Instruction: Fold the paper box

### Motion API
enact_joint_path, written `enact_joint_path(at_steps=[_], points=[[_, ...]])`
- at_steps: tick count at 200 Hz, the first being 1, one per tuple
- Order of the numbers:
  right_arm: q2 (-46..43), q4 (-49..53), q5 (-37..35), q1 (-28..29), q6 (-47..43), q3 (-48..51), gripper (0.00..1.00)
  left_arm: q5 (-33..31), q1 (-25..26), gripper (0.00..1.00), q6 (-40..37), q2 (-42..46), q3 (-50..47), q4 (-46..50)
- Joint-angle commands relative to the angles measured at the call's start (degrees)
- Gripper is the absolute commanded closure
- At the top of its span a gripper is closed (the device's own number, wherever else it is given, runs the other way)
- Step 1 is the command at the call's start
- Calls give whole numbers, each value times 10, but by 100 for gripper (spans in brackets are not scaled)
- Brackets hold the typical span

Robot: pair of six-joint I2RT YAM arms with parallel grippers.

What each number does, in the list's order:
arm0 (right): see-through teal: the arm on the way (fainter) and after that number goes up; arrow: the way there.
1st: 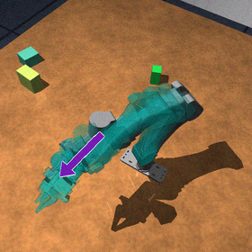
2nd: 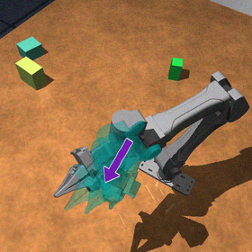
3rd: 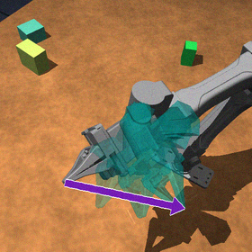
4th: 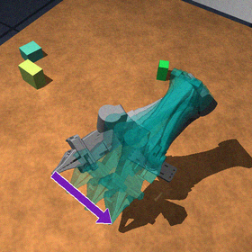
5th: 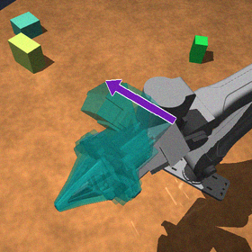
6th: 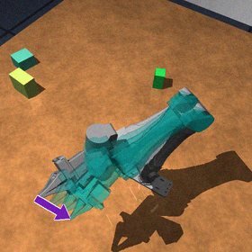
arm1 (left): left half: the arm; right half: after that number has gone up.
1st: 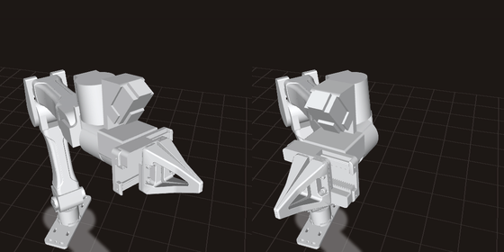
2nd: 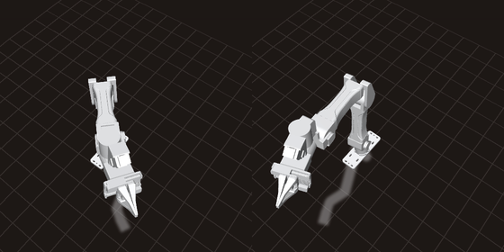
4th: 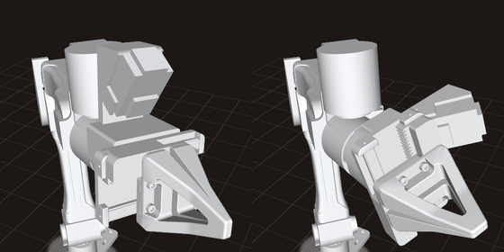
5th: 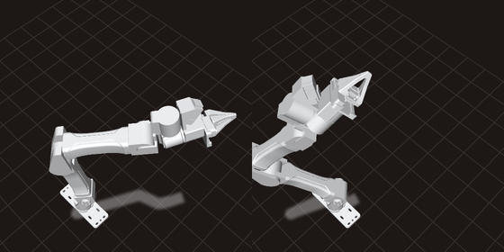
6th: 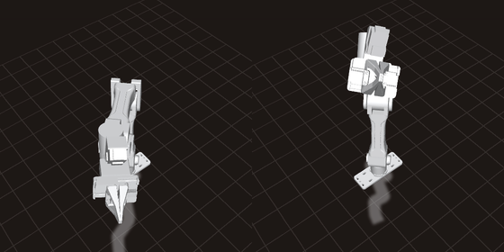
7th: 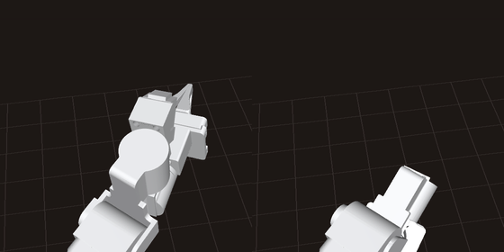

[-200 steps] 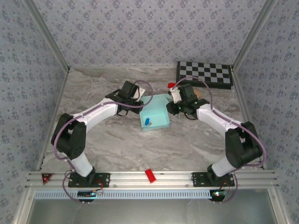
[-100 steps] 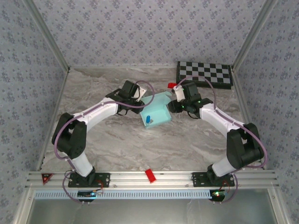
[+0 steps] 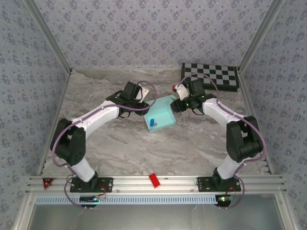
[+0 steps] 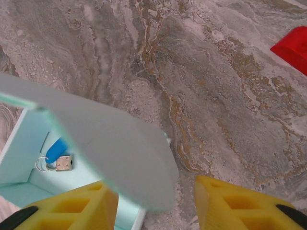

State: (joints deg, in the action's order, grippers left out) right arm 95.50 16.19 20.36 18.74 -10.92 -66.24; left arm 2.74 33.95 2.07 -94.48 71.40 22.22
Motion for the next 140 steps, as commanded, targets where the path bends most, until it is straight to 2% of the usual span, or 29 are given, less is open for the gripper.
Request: enact_joint_path(at_steps=[1, 48, 77, 97, 122, 140], points=[[16, 16, 36, -3, -24, -37, 54, 6, -3, 52, 17, 26, -6, 14], [29, 14, 48, 0, -26, -44, 59, 10, -4, 53, 22, 29, -11, 23], [31, 17, 42, 2, -24, -43, 73, 17, -4, 59, 28, 26, -11, 27], [31, 17, 36, 2, -21, -43, 82, 18, -3, 59, 32, 21, -13, 25], [29, 17, 35, 4, -15, -41, 89, 17, -4, 61, 35, 14, -11, 24], [27, 18, 30, 8, -12, -38, 91, 15, -3, 63, 37, 10, -10, 24]])
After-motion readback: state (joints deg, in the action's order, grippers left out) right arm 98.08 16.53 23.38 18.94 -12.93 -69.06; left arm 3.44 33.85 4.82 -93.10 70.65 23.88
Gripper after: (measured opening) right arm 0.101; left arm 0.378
